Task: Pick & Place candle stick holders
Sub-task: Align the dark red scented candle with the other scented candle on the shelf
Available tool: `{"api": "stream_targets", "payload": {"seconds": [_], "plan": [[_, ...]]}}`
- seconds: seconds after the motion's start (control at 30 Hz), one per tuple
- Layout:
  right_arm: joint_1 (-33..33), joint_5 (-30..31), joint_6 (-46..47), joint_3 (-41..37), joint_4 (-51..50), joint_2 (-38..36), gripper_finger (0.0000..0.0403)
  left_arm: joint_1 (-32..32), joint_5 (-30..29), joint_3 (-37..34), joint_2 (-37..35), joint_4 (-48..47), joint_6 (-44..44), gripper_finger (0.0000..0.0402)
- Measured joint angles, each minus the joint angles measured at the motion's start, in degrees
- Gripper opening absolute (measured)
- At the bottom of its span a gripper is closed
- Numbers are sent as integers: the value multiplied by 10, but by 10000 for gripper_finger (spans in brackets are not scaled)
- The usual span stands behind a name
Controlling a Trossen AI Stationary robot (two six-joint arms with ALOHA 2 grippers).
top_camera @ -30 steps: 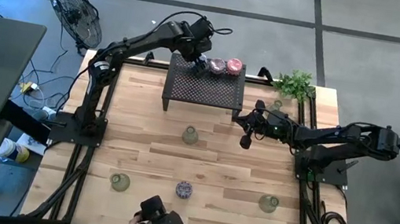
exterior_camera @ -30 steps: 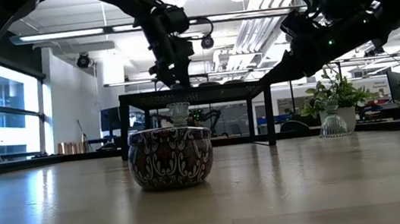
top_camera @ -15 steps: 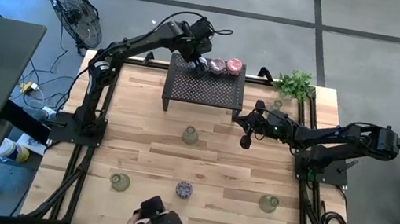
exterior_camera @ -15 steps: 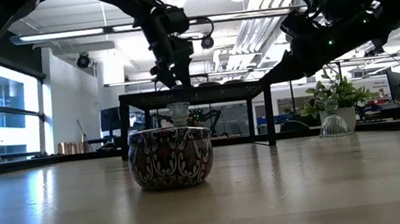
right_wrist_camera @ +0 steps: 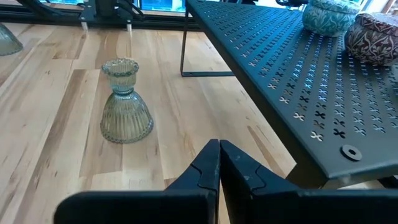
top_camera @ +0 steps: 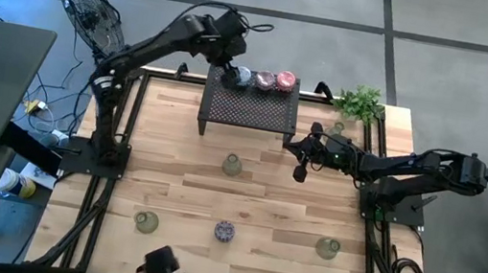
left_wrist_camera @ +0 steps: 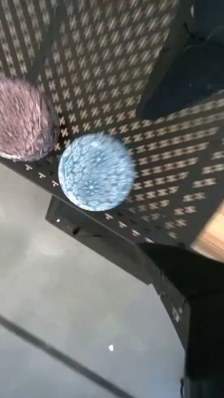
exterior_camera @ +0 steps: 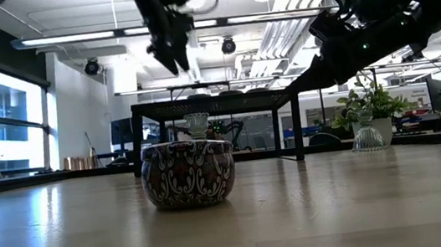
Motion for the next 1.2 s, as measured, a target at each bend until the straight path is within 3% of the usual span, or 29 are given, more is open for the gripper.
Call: {"api": "stream_targets", "payload": {"seconds": [0.17,0.27,0.4,0.57,0.73,0.93,1.07,1.2], "plan": [[0,0,0,0,0,0,2,-48,-59,-1,-54,-39,-26,232],[0,-4,0,0,0,0,1,-98,-66,-44,-94,-30,-38,171],[0,-10,11,0,0,0,2,-169,-101,-176,-156,58,-77,108],[0,-20,13,0,0,0,1,-233,-124,-400,-256,263,-131,64],[0,-19,13,0,0,0,1,-261,-61,-549,-325,428,-199,44],[0,-10,7,0,1,0,1,-272,3,-567,-328,413,-269,39],[0,-10,-6,0,15,0,2,-327,-38,-567,-328,425,-223,18],[0,-15,-7,0,27,0,1,-373,-71,-566,-328,425,-239,3]]}}
